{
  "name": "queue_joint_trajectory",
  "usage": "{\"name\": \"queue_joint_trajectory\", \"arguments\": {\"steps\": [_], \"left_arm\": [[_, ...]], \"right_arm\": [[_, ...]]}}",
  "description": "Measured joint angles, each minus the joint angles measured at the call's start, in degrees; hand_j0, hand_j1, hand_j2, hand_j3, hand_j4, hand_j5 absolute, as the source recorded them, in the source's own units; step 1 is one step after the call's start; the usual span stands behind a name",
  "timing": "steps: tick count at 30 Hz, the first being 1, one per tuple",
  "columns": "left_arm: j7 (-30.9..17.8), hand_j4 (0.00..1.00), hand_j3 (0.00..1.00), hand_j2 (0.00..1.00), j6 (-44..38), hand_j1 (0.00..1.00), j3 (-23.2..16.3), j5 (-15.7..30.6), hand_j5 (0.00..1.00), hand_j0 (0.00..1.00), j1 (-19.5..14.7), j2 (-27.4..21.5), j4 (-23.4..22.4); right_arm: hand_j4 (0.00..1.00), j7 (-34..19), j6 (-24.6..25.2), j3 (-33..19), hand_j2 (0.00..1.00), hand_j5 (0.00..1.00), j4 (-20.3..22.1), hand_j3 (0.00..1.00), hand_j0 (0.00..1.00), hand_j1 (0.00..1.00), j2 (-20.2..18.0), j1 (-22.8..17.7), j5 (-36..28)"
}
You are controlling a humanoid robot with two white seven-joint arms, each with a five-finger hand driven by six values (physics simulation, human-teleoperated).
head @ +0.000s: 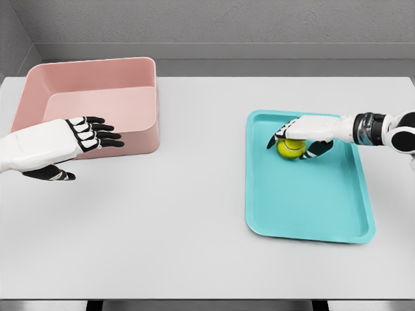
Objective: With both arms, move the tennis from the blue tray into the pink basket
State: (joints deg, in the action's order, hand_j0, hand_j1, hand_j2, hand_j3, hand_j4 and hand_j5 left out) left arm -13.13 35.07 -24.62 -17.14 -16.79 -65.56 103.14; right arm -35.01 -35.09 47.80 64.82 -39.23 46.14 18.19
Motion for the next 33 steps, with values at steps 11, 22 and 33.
{"name": "queue_joint_trajectory", "arguments": {"steps": [11,22,33], "left_arm": [[0.0,1.0,1.0,1.0,0.0,1.0,0.0,0.0,1.0,1.0,0.0,0.0,0.0],[0.0,1.0,1.0,1.0,0.0,1.0,0.0,0.0,1.0,1.0,0.1,0.0,0.0],[0.0,1.0,1.0,1.0,0.0,1.0,0.0,0.0,1.0,1.0,0.1,0.0,0.0]], "right_arm": [[0.57,0.0,0.1,-0.2,0.57,0.57,-0.1,0.57,0.57,0.57,0.1,-0.2,-0.2],[0.53,0.0,-0.1,-2.9,0.53,0.53,2.7,0.53,0.53,0.53,-0.4,-0.3,-0.3],[0.46,0.0,-0.1,-7.4,0.46,0.46,14.1,0.46,0.46,0.46,-4.0,-3.0,-0.3]]}}
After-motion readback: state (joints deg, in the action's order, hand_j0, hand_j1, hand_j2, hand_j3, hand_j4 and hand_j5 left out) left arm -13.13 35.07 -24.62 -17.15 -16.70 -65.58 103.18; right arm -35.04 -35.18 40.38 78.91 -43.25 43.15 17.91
